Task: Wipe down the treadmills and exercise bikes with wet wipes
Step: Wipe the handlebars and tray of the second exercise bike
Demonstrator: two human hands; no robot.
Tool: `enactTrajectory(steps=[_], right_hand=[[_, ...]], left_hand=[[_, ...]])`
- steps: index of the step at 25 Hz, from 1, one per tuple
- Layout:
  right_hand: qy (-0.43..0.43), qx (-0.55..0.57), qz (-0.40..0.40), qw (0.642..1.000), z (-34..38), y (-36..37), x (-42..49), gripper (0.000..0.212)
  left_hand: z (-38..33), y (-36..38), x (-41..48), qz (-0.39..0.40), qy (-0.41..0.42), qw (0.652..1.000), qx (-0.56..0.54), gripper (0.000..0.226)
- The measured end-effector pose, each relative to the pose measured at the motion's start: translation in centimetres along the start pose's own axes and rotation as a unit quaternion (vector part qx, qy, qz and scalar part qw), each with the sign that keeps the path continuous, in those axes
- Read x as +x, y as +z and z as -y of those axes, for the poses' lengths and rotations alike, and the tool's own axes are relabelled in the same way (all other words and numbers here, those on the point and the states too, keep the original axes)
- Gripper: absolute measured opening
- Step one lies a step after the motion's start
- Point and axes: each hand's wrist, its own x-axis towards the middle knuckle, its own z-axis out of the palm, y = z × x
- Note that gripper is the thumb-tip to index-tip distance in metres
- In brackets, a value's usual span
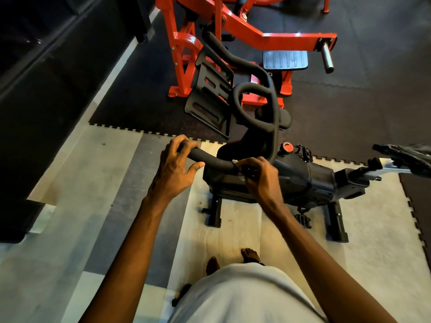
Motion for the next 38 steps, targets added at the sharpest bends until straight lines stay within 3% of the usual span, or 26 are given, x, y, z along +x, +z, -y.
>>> enactTrajectory(steps=[3,8,12,15,20,24,28,30,34,38], right_hand=[[0.015,0.001,-0.034,0.999,-1.7,-1.8,-0.8,0.024],[-0.013,0.006,-0.006,1.0,2.8,2.8,1.0,0.023],[-0.015,-0.006,0.017,1.0,1.5,1.4,0.6,0.024],[0.004,0.007,-0.013,1.0,0.8,0.2,-0.1,0.02],[-0.034,0.028,-0.001,0.999,4.0,3.5,1.5,0.015],[-0.049,0.011,0.018,0.999,1.6,1.0,-0.5,0.018],[0.014,0.083,0.011,0.996,1.6,1.4,-0.6,0.014],[0.04,0.102,0.027,0.994,2.5,2.5,0.1,0.027],[-0.117,-0.057,0.059,0.99,2.2,2.0,-0.2,0.047],[-0.139,-0.08,0.057,0.985,2.0,0.4,1.4,0.036]], left_hand=[[-0.3,0.2,-0.1,-0.004,-0.025,0.999,-0.023,0.06],[-1.0,0.2,-0.1,-0.006,-0.047,0.998,-0.047,0.056],[-1.1,-0.2,-0.1,-0.001,-0.062,0.997,-0.056,0.053],[-1.4,-0.2,-0.1,-0.009,-0.058,0.996,-0.061,0.051],[-1.7,-0.2,-0.3,-0.008,-0.06,0.996,-0.062,0.051],[-1.6,-1.2,-0.2,-0.03,-0.102,0.983,-0.152,0.053],[-1.7,-1.0,-0.3,-0.068,-0.17,0.958,-0.222,0.053],[-1.6,-0.6,-0.4,-0.065,-0.177,0.955,-0.227,0.053],[-1.1,-0.6,-0.5,-0.057,-0.178,0.953,-0.238,0.055],[-0.9,-1.0,-0.5,-0.056,-0.168,0.951,-0.253,0.05]])
